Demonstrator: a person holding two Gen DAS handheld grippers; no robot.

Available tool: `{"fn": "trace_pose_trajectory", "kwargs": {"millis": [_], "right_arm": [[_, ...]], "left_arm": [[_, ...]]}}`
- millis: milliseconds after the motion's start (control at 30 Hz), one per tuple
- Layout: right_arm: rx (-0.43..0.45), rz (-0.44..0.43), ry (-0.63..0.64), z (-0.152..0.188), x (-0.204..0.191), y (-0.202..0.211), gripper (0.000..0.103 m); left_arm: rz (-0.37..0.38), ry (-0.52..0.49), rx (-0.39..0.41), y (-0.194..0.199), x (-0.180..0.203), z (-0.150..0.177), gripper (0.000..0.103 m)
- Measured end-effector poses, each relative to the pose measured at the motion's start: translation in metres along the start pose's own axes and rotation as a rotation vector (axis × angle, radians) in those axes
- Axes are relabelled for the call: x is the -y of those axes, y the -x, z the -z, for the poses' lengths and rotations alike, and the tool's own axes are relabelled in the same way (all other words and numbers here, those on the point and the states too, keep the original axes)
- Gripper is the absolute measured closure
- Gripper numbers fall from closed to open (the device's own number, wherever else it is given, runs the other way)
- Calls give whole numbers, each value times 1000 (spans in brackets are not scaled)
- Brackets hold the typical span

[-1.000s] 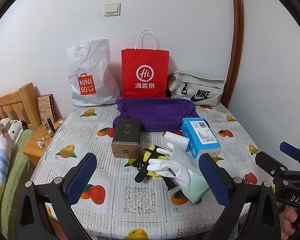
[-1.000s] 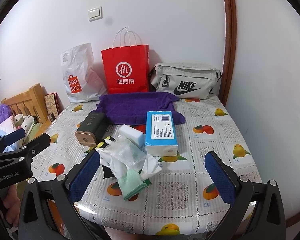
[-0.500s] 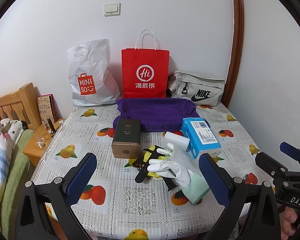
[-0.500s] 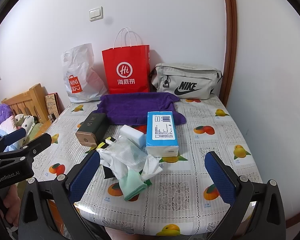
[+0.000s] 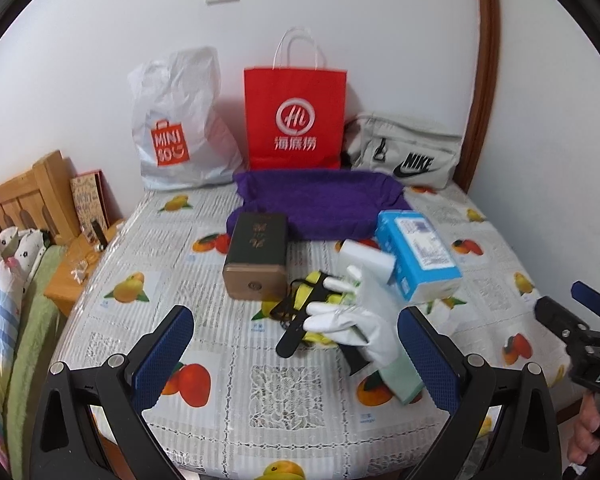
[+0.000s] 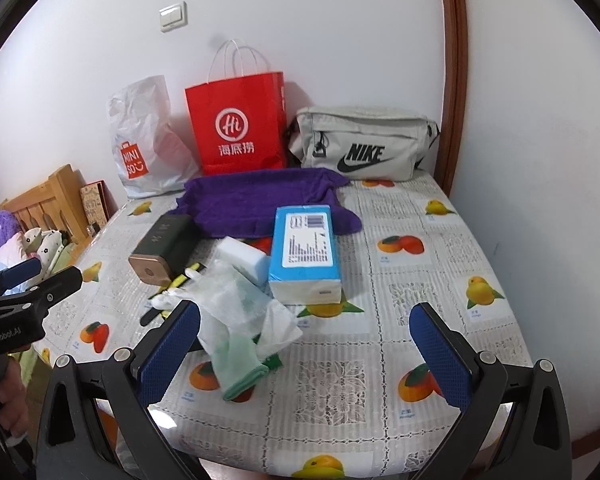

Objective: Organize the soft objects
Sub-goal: 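Grasp the crumpled white tissue with the right gripper while the left gripper grasps the black strap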

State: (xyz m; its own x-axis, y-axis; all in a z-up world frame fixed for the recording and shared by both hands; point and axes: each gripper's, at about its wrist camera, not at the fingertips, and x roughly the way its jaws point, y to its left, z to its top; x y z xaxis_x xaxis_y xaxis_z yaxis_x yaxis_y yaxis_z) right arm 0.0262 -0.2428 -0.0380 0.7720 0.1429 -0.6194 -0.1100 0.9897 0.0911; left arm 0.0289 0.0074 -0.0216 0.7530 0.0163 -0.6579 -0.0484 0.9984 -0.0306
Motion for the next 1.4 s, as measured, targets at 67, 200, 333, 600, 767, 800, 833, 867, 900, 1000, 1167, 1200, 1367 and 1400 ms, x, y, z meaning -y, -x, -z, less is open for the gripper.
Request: {"fn": "trace_pose_trajectory", "kwargs": {"millis": [67, 200, 333, 600, 767, 800, 833, 867, 900, 1000, 1167, 1200, 1367, 1400], "right_arm": [[-19, -12, -5, 4, 5, -12, 0], [-69, -25, -1, 15, 10, -38, 5], [-117, -57, -7, 25, 13, -67, 10], [-214, -119, -26, 38, 9, -120, 19], [-271, -146, -46, 42, 8, -148, 23], [-279, -148, -46, 42, 7, -152, 26], [-288, -156, -47, 43, 6, -156, 28], [-293, -164, -47, 43, 5, -159, 29], [-299, -170, -46, 44, 4, -162, 34], [-314, -182, -39, 46, 2, -169, 58], [-297, -198, -16, 46, 0, -167, 89], [-284, -195, -10, 45, 1, -165, 93], [-204, -211, -40, 36, 15, -147, 96], [-193, -209, -41, 35, 19, -144, 96]], "left_arm": [[-3, 2, -22, -11, -3, 3, 0], [-17, -6, -47, -34, -4, 10, 0], [-15, 3, -83, -57, -7, 18, 0], [-16, 11, -150, -97, -14, 28, 0], [15, -6, -144, -107, -18, 33, 0], [15, -8, -143, -109, -19, 34, 0], [20, -9, -147, -110, -20, 34, 0], [25, -8, -153, -112, -22, 35, 0], [32, -5, -160, -114, -23, 35, 0], [43, 5, -172, -119, -28, 37, 0], [45, 8, -187, -128, -37, 42, 0], [37, -1, -190, -131, -37, 43, 0], [53, -39, -202, -141, -36, 48, 0], [67, -43, -207, -144, -35, 48, 0]]}}
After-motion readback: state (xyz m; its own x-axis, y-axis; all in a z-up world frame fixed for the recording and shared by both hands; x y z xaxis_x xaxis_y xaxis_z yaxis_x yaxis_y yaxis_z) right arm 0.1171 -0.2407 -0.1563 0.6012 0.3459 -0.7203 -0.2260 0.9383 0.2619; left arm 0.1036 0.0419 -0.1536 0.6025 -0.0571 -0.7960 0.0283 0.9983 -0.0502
